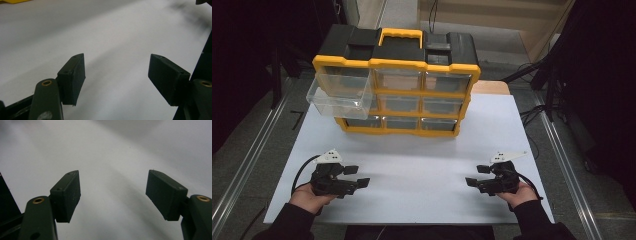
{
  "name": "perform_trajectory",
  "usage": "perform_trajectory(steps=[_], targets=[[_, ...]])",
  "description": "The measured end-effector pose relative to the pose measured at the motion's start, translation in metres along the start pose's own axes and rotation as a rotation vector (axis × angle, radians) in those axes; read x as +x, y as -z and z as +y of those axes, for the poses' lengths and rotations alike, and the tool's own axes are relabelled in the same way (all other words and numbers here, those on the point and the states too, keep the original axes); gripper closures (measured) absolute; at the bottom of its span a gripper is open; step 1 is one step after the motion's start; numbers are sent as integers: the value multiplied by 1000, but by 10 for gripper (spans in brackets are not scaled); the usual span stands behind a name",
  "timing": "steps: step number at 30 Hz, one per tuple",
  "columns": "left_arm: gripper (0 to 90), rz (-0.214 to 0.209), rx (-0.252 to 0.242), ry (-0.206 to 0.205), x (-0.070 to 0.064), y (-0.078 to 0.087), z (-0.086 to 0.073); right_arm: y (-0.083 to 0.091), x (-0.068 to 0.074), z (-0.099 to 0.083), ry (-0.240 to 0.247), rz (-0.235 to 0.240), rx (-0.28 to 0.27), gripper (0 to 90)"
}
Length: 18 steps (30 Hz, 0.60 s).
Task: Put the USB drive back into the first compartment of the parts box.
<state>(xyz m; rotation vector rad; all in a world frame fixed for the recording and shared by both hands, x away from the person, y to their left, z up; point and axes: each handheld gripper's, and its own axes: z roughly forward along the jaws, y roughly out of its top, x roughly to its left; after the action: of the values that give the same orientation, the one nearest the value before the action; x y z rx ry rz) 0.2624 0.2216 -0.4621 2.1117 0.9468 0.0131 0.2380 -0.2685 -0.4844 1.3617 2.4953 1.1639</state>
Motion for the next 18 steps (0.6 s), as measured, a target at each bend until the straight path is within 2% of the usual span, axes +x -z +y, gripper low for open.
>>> perform_trajectory(steps=[18], targets=[[310, -1, 1, 0, 1, 0, 0, 0, 0, 0, 3, -2, 2, 262]])
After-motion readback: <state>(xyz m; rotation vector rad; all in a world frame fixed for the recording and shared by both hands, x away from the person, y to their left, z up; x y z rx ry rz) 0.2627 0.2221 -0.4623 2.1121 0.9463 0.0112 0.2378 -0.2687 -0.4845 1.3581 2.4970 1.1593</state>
